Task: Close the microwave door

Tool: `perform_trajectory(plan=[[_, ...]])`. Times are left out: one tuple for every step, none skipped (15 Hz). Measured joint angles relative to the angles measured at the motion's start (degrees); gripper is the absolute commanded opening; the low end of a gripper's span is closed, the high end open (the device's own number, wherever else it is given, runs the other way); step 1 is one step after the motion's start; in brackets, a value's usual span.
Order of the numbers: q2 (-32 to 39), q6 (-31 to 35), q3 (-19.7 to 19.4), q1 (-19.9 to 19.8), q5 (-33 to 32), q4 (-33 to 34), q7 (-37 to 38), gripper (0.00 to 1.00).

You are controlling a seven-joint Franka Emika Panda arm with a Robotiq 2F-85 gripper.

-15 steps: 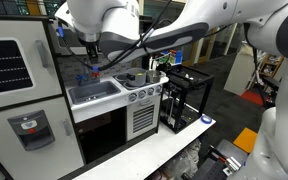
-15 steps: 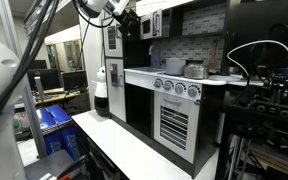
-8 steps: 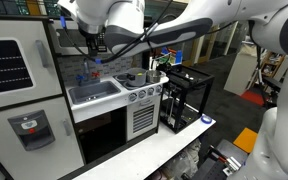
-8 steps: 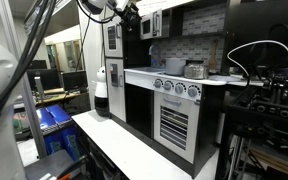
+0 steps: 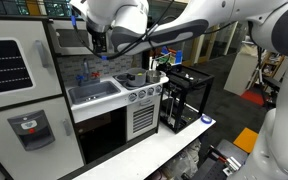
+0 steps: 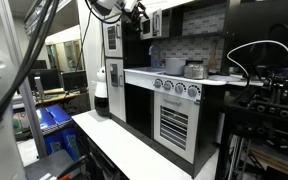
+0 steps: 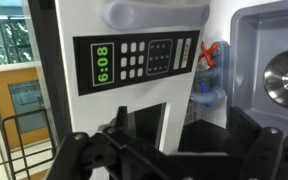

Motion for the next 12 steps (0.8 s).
perform_trajectory(plan=[[0.08, 0.00, -0.11, -0.06, 0.00, -0.03, 0.00, 1.00], [0.18, 0.00, -0.28, -0.09, -0.01, -0.04, 0.00, 1.00], [0.30, 0.00, -0.51, -0.15, -0.05, -0.04, 0.00, 1.00], [0.47, 0.00, -0.75, -0.34, -0.05, -0.04, -0.01, 1.00], [0.69, 0.00, -1.04, -0.59, -0.05, -0.04, -0.04, 1.00], [0.97, 0.00, -1.34, -0.84, -0.05, -0.01, -0.08, 1.00], [1.29, 0.03, -1.59, -1.14, -0.05, 0.01, -0.15, 1.00], [1.60, 0.07, -1.83, -1.40, -0.05, 0.06, -0.34, 1.00], [1.92, 0.09, -2.04, -1.62, -0.05, 0.17, -0.61, 1.00], [2.24, 0.12, -2.19, -1.85, -0.05, 0.35, -0.99, 1.00], [2.60, 0.14, -2.27, -2.06, -0.05, 0.64, -1.45, 1.00], [2.93, 0.17, -2.40, -2.22, -0.05, 0.90, -1.89, 1.00]])
